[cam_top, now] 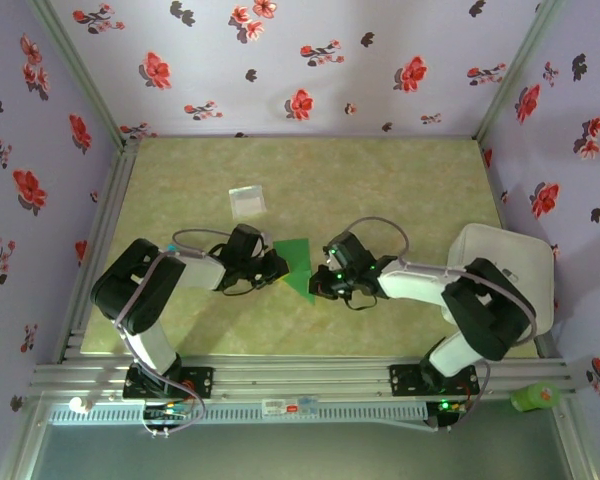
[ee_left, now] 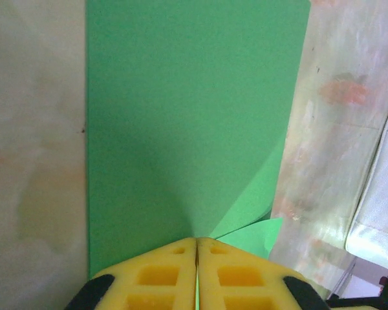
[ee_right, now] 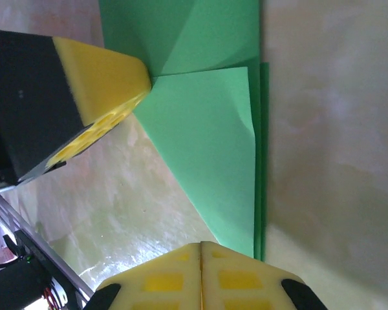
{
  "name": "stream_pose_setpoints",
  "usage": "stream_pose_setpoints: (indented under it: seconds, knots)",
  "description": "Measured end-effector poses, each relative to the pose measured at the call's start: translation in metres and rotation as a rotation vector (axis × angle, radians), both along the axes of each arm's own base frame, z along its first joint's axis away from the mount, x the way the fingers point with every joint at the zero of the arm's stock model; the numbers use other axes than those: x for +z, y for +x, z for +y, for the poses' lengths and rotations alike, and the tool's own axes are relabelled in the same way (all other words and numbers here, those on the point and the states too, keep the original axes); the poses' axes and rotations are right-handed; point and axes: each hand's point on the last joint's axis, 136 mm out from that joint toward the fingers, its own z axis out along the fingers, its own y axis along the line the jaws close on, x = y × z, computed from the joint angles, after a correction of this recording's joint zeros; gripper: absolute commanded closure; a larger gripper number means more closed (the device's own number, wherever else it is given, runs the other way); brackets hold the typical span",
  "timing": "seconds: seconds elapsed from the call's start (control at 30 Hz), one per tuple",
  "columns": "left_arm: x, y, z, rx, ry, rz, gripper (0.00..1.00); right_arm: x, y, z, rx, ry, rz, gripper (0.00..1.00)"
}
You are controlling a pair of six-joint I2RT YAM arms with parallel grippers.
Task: Fold a paper plane with a square sheet of paper (pick it up from the middle)
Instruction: Third fold the triangle at the center of the table.
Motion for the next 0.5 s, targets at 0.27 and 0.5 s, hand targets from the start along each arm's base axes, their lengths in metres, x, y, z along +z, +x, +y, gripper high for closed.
stream_pose_setpoints:
  seconds: [0.27, 0.5]
  knots:
    - [0.000, 0.000, 0.000, 0.011, 0.005, -0.001, 0.90, -0.024, -0.009, -0.004, 0.008, -0.028, 0.057, 0.93]
    - [0.000, 0.000, 0.001, 0.040, -0.010, 0.009, 0.90, -0.022, -0.020, -0.030, -0.026, -0.093, 0.031, 0.92]
